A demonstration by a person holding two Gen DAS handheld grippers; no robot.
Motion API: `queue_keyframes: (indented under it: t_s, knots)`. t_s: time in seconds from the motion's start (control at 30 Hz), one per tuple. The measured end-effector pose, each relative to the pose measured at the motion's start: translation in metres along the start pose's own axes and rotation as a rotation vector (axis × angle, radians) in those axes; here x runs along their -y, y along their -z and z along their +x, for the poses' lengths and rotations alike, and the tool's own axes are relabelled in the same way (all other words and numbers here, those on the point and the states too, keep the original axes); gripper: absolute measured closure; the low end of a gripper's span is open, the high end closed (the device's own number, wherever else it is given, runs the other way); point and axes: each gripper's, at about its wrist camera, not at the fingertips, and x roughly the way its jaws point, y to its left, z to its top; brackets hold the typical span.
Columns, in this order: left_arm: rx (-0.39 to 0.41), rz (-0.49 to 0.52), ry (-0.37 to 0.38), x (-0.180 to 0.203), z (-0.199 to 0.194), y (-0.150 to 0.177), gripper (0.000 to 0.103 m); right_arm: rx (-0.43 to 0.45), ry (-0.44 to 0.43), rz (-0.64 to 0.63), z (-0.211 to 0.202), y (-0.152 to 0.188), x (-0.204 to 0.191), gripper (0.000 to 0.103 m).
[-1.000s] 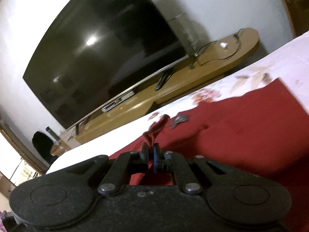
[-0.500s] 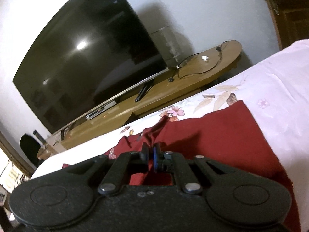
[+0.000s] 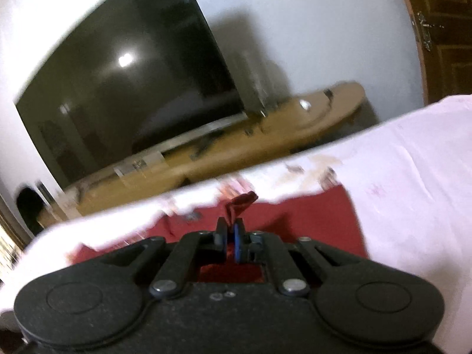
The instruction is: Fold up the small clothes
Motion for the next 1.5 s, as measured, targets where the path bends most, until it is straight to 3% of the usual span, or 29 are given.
queue_keyframes:
  t_s: [0.1, 0.17, 0.23, 0.3, 0.37, 0.47, 0.5, 0.53, 0.6, 0.77, 0.9, 1.0, 1.13, 1.27, 1.4, 1.5]
  knots:
    - [0.018, 0.019, -0.015, 0.005, -0.004, -0.004, 0.096, -0.072, 0.037, -0.008, 0.017, 0.01, 0.01, 0.098]
    - [0.007, 0.026, -0.038, 0.006, -0.003, -0.003, 0.088, -0.07, 0.03, -0.019, 0.018, 0.011, 0.01, 0.098]
    - [0.02, 0.029, -0.074, 0.005, -0.006, -0.001, 0.062, -0.048, 0.015, -0.026, 0.016, 0.007, 0.009, 0.098]
    - [0.031, 0.021, -0.088, 0.002, -0.007, 0.001, 0.054, -0.017, -0.001, -0.046, 0.01, 0.0, 0.005, 0.098]
    - [0.017, 0.003, -0.056, 0.0, -0.004, 0.001, 0.056, 0.007, -0.015, -0.08, 0.007, -0.006, 0.001, 0.098]
    - [0.013, -0.005, -0.026, 0.001, -0.003, 0.0, 0.074, 0.002, 0.032, -0.121, 0.012, -0.007, 0.003, 0.098]
    - [0.008, 0.001, -0.013, 0.002, -0.002, 0.0, 0.086, -0.006, 0.056, -0.11, 0.015, -0.006, 0.006, 0.098]
    - [0.008, 0.007, -0.011, 0.004, -0.002, 0.002, 0.088, -0.013, 0.053, -0.085, 0.018, -0.005, 0.011, 0.098]
    - [0.017, 0.042, -0.027, 0.011, -0.001, 0.004, 0.09, -0.022, 0.048, -0.075, 0.021, -0.002, 0.015, 0.098]
    - [0.023, 0.079, -0.044, 0.017, -0.002, 0.004, 0.091, -0.113, 0.144, -0.06, 0.043, 0.019, 0.034, 0.098]
    - [0.011, 0.102, -0.033, 0.02, -0.002, 0.001, 0.098, -0.092, 0.132, -0.059, 0.042, 0.019, 0.033, 0.098]
    - [0.019, 0.122, -0.041, 0.022, -0.003, 0.003, 0.098, -0.051, 0.121, -0.069, 0.033, 0.013, 0.028, 0.098]
    - [0.016, 0.135, -0.031, 0.02, -0.004, 0.002, 0.098, -0.099, 0.159, -0.056, 0.043, 0.017, 0.034, 0.098]
    - [0.02, 0.151, -0.033, 0.022, -0.004, 0.002, 0.098, -0.036, 0.142, -0.091, 0.023, 0.01, 0.023, 0.098]
    - [0.015, 0.147, -0.03, 0.022, -0.005, 0.002, 0.098, -0.067, 0.175, -0.081, 0.027, 0.015, 0.034, 0.098]
    - [0.014, 0.154, -0.026, 0.021, -0.004, 0.002, 0.098, 0.0, 0.149, -0.111, 0.003, 0.016, 0.025, 0.098]
